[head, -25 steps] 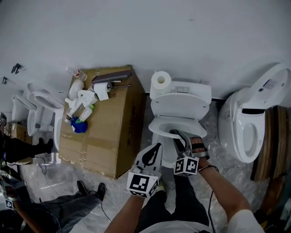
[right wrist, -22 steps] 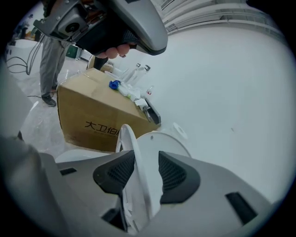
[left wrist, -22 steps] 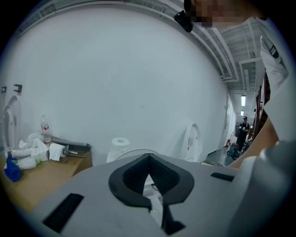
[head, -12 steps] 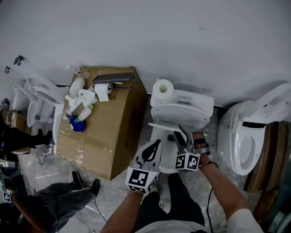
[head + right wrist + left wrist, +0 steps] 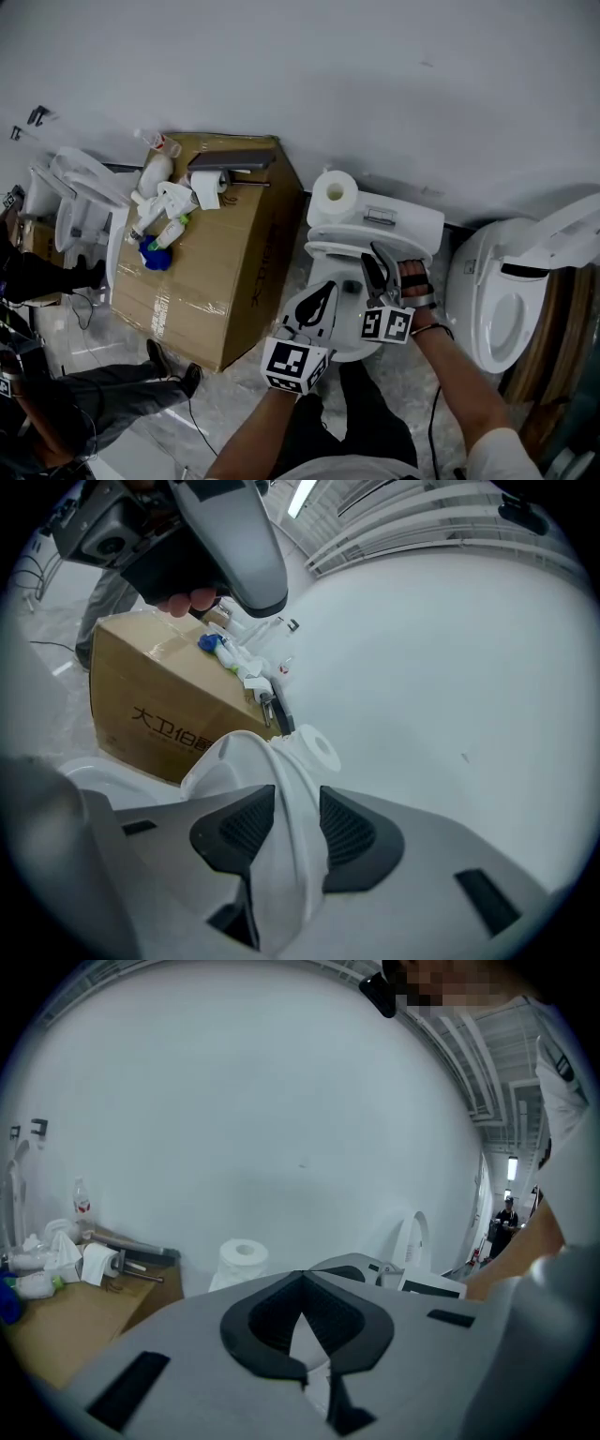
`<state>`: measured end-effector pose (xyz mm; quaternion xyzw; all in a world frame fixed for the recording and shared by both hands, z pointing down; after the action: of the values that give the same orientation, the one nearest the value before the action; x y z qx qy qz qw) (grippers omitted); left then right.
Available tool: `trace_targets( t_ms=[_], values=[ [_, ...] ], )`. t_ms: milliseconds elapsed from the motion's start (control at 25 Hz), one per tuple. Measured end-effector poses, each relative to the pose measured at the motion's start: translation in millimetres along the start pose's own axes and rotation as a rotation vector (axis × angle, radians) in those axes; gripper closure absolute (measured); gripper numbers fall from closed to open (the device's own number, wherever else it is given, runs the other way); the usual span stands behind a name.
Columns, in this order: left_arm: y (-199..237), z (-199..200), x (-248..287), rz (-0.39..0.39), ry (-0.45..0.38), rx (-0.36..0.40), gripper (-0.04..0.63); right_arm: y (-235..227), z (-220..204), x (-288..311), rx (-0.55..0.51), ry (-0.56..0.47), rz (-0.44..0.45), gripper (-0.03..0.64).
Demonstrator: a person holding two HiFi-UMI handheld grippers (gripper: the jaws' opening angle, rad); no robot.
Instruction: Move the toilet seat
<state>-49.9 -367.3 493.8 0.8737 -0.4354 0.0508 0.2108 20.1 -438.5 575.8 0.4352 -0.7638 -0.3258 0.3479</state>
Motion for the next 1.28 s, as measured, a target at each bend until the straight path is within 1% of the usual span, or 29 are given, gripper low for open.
trace_targets(
  t_ms=[440,800,1040,1280],
  values=[
    [8,0,19,0.012,0.002,-0.012,0.588,-12,-9,27,-0.028,-0.009,-0.024,0.457],
    [10,2,17,0.024,-0.004,-0.015,0.588,-14,-10,29,-0.029,-0.011,-0.029,0.457],
    [0,5,7,0.006,-0.021,-0.025,0.588,-26,4,9,0.045,-0.021,-0.054,0.461],
    [-21,11,-19,-0.034,-0.028,-0.006,0.588,-46,31,-38,0.21,-0.003,-0.104,0.5]
  ],
)
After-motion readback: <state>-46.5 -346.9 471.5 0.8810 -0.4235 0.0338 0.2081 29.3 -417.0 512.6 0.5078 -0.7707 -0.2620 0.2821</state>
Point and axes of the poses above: the fingertips, and each gripper's own axes: x forward along the fingers, y to its left, z out of its top, the point moved 2 cm from there along -x, backward along the fingers, and after that the axes turned 14 degrees about -z, right-handed, at the moved point
